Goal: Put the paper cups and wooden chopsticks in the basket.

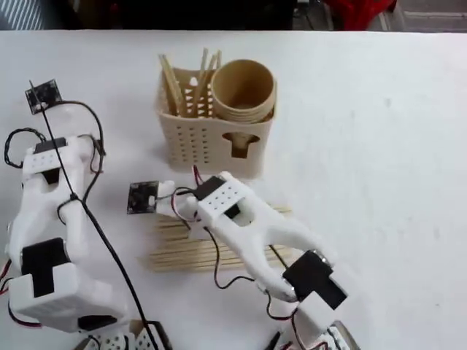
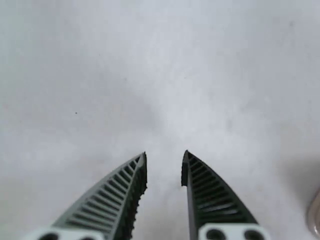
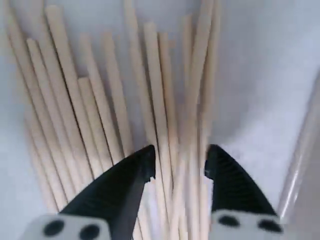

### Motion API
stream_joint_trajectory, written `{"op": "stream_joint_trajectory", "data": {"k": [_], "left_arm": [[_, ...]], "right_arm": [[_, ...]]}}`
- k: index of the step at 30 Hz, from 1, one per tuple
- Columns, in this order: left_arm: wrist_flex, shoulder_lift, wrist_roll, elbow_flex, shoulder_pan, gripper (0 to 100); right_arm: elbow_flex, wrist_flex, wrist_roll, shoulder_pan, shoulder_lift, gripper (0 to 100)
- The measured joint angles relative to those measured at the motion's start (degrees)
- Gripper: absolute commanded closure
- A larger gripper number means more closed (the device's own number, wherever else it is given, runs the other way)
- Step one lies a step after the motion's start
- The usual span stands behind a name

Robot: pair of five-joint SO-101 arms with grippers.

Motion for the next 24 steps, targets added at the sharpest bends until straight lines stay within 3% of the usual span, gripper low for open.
{"op": "stream_joint_trajectory", "data": {"k": [9,24], "left_arm": [[0.0,0.0,0.0,0.0,0.0,87],[0.0,0.0,0.0,0.0,0.0,87]], "right_arm": [[-0.5,-0.4,-2.3,3.2,-2.1,98.2],[-5.7,7.4,-9.9,5.6,-29.5,98.2]]}}
